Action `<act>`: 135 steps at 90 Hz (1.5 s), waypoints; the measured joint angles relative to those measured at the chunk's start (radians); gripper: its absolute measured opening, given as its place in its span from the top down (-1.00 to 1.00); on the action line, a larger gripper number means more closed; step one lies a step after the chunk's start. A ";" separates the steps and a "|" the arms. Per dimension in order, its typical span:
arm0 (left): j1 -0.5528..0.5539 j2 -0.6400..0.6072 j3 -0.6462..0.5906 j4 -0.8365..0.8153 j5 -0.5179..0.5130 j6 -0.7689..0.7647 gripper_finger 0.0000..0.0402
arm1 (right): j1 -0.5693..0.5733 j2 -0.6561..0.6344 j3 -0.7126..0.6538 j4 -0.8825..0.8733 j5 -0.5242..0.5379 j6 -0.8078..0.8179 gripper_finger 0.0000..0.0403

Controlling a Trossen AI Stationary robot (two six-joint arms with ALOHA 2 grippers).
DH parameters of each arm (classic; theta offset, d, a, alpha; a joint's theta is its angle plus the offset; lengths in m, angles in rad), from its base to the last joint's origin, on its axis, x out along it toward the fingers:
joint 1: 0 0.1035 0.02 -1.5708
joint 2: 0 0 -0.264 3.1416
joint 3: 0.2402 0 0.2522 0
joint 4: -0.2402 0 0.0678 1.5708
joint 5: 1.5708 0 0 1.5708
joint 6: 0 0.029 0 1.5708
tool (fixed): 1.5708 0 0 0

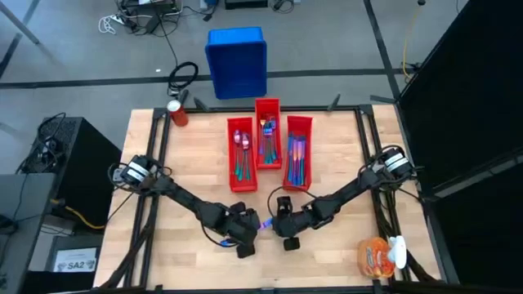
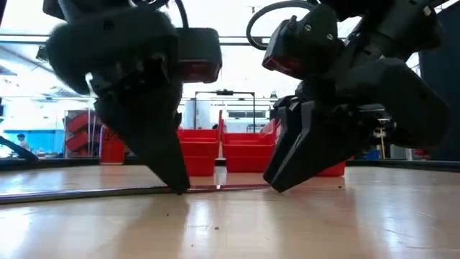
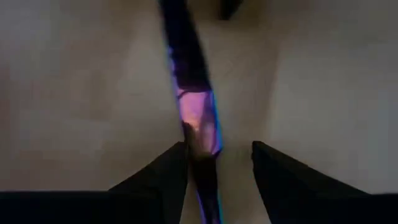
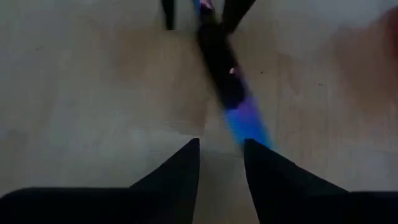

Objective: Sort silverware
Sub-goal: Put the iridescent knife into the right orange bin

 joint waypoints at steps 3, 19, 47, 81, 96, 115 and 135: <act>-0.001 0.005 0.000 0.025 0.017 0.001 0.20 | 0.008 0.000 0.000 0.000 0.000 -0.005 0.48; -0.003 0.001 0.001 0.090 0.083 0.063 0.20 | 0.058 0.000 0.000 0.010 -0.001 -0.049 0.54; 0.001 -0.015 0.075 0.029 -0.039 0.123 0.20 | 0.112 0.000 0.000 0.073 0.005 -0.030 0.80; 0.057 0.053 0.080 0.000 -0.036 0.067 0.20 | 0.097 0.000 0.000 0.057 0.000 -0.009 1.00; 0.065 0.092 0.082 0.024 0.007 0.050 0.20 | 0.047 0.000 0.000 -0.010 0.008 0.024 1.00; 0.065 0.097 0.081 0.082 0.020 0.073 0.20 | -0.008 -0.001 0.000 -0.041 0.073 0.049 1.00; 0.068 0.100 0.127 0.017 0.019 0.102 0.20 | -0.019 -0.001 0.000 -0.052 0.119 0.030 1.00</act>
